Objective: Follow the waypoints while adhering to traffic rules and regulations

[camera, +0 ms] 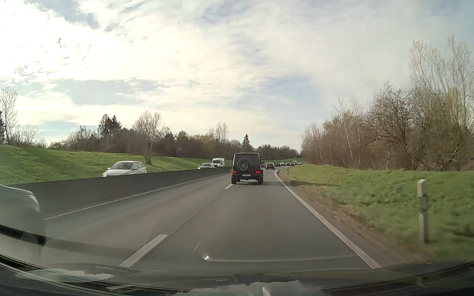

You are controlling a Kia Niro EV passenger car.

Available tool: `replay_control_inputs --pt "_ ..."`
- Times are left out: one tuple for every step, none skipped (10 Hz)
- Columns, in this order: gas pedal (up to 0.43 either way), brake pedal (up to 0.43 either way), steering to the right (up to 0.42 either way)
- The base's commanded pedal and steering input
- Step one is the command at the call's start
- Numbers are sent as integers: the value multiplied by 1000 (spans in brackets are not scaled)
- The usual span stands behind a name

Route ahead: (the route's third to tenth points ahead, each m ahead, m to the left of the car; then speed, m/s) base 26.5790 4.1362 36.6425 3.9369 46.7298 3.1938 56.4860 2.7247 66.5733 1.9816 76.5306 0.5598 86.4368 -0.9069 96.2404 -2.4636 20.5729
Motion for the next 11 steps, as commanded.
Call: replay_control_inputs --pt "220 0 7" --pt "220 0 7" --pt "220 0 7" --pt "220 0 7" --pt "220 0 7" --pt "220 0 7" --pt "220 0 6" --pt "220 0 7" --pt "220 0 7" --pt "220 0 6" --pt "220 0 7"
